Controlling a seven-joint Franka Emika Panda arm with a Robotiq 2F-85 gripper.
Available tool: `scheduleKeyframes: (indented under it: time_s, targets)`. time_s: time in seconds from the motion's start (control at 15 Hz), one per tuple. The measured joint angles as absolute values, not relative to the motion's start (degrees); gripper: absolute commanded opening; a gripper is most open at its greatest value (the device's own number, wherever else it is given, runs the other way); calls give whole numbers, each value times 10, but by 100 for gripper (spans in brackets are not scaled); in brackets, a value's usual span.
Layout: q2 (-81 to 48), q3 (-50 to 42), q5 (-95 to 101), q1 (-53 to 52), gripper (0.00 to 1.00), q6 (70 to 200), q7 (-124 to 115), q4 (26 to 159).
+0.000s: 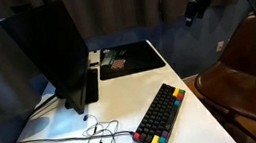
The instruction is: Press a button on the right side of the keyboard
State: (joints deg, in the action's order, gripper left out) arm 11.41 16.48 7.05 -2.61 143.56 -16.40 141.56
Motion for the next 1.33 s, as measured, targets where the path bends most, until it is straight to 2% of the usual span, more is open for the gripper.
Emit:
scheduleKeyframes:
  time_s: [0.67, 1.13, 1.2, 1.27, 1.33]
  targets:
    - [112, 162, 75, -32, 100, 1435, -163, 1416]
    - [-1, 197, 77, -136, 100, 1432, -120, 1383]
    - [-26, 201, 77, -150, 92, 1425, -114, 1370]
    - [-52, 202, 78, -162, 74, 1416, -107, 1353]
    - [-77, 203, 81, -172, 66, 1407, -100, 1335]
